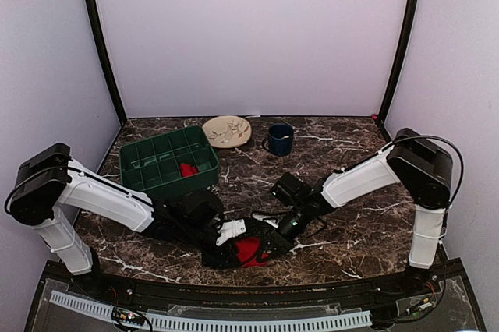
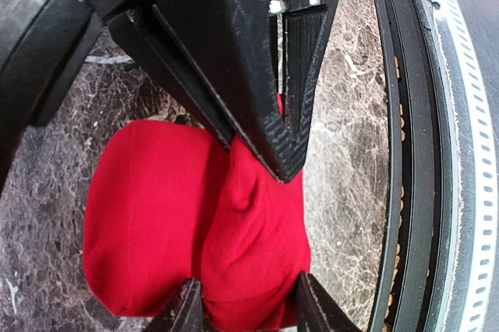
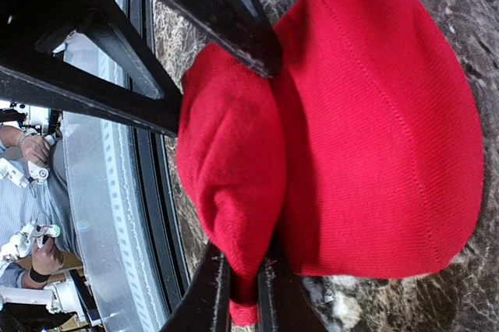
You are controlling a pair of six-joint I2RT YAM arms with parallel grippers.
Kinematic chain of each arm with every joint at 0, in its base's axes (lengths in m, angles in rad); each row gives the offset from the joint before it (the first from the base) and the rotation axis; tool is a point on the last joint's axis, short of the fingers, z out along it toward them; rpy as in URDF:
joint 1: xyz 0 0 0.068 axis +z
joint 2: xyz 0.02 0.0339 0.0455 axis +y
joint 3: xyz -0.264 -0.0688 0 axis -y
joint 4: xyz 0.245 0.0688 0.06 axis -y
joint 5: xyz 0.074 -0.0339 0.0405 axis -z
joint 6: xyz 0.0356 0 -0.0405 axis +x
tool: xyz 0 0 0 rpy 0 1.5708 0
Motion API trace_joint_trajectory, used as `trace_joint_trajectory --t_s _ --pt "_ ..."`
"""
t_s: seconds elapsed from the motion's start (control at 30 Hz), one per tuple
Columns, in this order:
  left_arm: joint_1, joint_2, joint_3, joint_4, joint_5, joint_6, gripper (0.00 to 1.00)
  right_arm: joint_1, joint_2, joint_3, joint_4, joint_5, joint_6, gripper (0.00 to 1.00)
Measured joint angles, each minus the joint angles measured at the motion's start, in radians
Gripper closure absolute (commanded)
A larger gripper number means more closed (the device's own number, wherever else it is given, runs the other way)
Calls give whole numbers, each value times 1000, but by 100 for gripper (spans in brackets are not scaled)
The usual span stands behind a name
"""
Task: Roll the socks
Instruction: Roll the sock at the center of the board.
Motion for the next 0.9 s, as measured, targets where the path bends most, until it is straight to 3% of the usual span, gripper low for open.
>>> trace_joint_trajectory --t_s 0.3,0.6,0.77,0.9 --pt "-2 19 21 -24 12 11 72 -2 6 2 0 -13 0 100" --pt "-2 19 22 -28 25 17 100 -5 10 2 0 -21 0 100" --pt "-2 23 32 -44 37 13 100 -6 13 4 0 -26 0 99" --pt "18 37 49 -65 76 -8 100 -6 13 3 0 -25 2 87"
